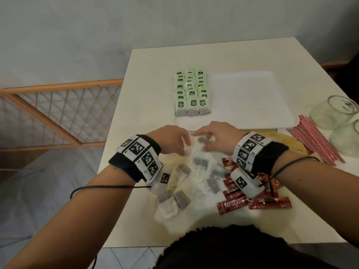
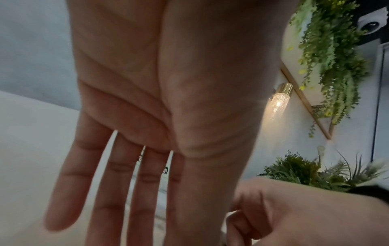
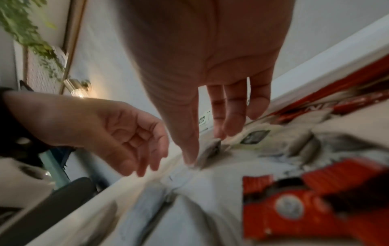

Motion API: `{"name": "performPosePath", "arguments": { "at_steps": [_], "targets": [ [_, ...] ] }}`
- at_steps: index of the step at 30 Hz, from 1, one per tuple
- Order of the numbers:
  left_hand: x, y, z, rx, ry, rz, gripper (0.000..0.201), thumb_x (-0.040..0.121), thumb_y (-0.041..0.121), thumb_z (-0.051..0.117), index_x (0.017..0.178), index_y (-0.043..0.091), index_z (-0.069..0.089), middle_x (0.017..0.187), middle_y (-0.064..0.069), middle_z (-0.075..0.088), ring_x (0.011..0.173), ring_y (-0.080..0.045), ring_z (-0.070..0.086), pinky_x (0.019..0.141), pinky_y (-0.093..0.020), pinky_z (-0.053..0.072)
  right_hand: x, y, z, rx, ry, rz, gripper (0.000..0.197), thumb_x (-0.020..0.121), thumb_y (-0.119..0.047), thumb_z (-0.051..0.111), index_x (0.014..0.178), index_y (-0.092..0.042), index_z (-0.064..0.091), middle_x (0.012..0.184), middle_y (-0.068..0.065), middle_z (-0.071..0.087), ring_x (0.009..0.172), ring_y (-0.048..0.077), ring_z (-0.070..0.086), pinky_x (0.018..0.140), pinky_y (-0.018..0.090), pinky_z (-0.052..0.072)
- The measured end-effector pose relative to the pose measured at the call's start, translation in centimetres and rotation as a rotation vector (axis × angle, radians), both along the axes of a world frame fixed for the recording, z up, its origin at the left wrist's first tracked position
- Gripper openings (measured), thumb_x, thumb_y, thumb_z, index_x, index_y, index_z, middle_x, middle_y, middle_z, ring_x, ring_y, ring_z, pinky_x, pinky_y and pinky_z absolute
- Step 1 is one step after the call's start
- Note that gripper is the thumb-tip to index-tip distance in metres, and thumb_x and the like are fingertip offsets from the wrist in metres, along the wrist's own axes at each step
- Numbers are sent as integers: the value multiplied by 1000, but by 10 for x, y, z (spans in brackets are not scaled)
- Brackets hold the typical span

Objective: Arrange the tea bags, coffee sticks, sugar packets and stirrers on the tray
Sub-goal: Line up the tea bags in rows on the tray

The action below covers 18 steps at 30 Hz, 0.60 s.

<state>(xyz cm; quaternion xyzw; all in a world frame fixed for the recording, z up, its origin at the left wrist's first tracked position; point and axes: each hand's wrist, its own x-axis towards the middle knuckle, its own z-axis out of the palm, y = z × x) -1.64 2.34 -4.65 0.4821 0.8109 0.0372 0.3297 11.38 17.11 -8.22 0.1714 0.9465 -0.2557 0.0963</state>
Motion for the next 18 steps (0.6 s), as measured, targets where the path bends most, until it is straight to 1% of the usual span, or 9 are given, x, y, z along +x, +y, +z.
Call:
{"name": "performPosePath", "arguments": {
  "at_steps": [3, 5, 7, 9, 11, 13, 15, 16, 18],
  "targets": [
    [8, -14, -5, -119, -34, -35, 46, 75, 34, 81, 116, 28, 60, 102, 11, 62, 94, -12, 57, 79, -27, 40, 1, -2, -4, 57, -54, -17, 40, 77, -38, 77, 113, -32, 61, 105, -3, 46, 92, 16, 52, 85, 36, 48],
    [11, -21, -11, -148, -31, -53, 50, 72, 31, 84, 115, 30, 58, 100, 11, 60, 92, -13, 56, 79, -27, 42, 4, -4, -3, 91, -43, -46, 29, 78, -37, 75, 99, -28, 58, 104, -2, 47, 89, 17, 53, 83, 37, 49],
    [15, -27, -17, -135, 3, -73, 43, 72, 26, 83, 108, 28, 59, 97, 10, 58, 89, -13, 55, 74, -25, 40, 9, -6, -4, 98, -12, -65, 20, 80, -31, 71, 90, -25, 55, 104, -2, 49, 88, 17, 53, 79, 33, 46],
    [17, -29, -20, -87, 59, -80, 31, 75, 27, 81, 98, 25, 60, 96, 8, 59, 87, -12, 54, 68, -22, 38, 15, -9, -1, 59, 52, -86, 15, 81, -26, 70, 84, -23, 56, 100, -3, 54, 86, 16, 54, 73, 30, 42],
    [17, -30, -20, -33, 61, -40, 26, 77, 30, 79, 92, 23, 61, 94, 7, 61, 86, -13, 55, 69, -23, 40, 23, -11, 4, -20, 119, -128, 15, 81, -25, 72, 82, -21, 57, 90, -4, 59, 80, 15, 55, 68, 28, 43],
    [14, -29, -20, 48, 15, 56, 24, 79, 32, 79, 90, 23, 60, 91, 6, 61, 80, -12, 57, 72, -25, 44, 33, -11, 10, -112, 193, -178, 16, 79, -24, 75, 84, -18, 60, 84, -4, 63, 73, 13, 55, 65, 25, 43],
    [12, -27, -18, 183, -121, 245, 23, 82, 28, 77, 92, 20, 59, 86, 2, 62, 71, -14, 60, 71, -32, 54, 42, -10, 14, -169, 258, -208, 17, 81, -27, 74, 83, -15, 62, 80, 0, 65, 69, 15, 56, 64, 25, 44],
    [13, -26, -17, 265, -205, 353, 23, 83, 25, 76, 95, 16, 59, 84, 0, 63, 71, -16, 62, 72, -35, 56, 46, -10, 16, -179, 276, -213, 21, 84, -30, 72, 81, -14, 60, 75, 2, 64, 66, 16, 55, 63, 27, 44],
    [16, -23, -15, 416, -331, 531, 26, 85, 22, 74, 102, 8, 60, 86, -4, 64, 74, -17, 62, 70, -33, 56, 53, -10, 20, -203, 302, -232, 32, 89, -36, 66, 71, -14, 52, 65, 0, 54, 60, 14, 48, 58, 25, 39]
  ]
}}
